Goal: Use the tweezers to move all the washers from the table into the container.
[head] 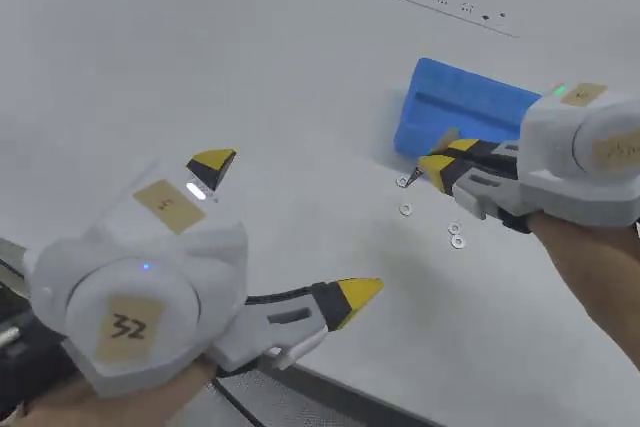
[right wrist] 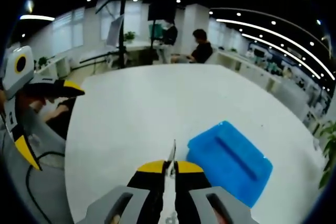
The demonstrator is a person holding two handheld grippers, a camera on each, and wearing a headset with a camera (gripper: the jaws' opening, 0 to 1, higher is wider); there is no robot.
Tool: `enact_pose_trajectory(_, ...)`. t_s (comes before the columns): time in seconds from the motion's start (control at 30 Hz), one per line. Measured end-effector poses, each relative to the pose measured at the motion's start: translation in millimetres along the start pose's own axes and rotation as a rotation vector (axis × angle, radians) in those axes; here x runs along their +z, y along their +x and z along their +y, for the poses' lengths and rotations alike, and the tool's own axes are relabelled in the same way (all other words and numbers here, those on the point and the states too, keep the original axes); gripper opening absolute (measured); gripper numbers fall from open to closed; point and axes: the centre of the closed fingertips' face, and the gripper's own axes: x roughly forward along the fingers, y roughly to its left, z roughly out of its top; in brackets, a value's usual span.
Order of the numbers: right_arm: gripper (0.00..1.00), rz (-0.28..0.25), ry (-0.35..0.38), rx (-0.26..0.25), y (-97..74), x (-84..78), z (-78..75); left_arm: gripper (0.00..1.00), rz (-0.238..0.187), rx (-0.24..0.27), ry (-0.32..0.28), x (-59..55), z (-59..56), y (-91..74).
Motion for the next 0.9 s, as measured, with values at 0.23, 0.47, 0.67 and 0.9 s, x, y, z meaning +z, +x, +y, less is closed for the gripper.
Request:
enact_pose_trajectory(0.23, 0.03, 0.001, 0.012, 0.014, 10.4, -1.2, 1.1, 0.99, 0.05, 0.016, 0.05, -9.7, -0.5, 3.1)
enact_pose_trajectory(0.47, 0.03, 0.017, -0.021, 0.011, 12.1, -5.6, 0.6, 0.99, 0.089, 0.004, 0.067, -15.9, -1.8, 4.3)
enact_pose_trajectory(0.67, 0.03, 0.001, -0.013, 0.007, 12.4, -4.4, -2.7, 0.99, 0.114, -0.001, 0.071, -20.1, -2.4, 5.4)
enact_pose_trajectory(0.9, 0.03, -0.008, 0.011, 0.011, 14.9, -5.2, -3.9, 0.99, 0.145, 0.0, 0.094, -25.2, -2.3, 6.2)
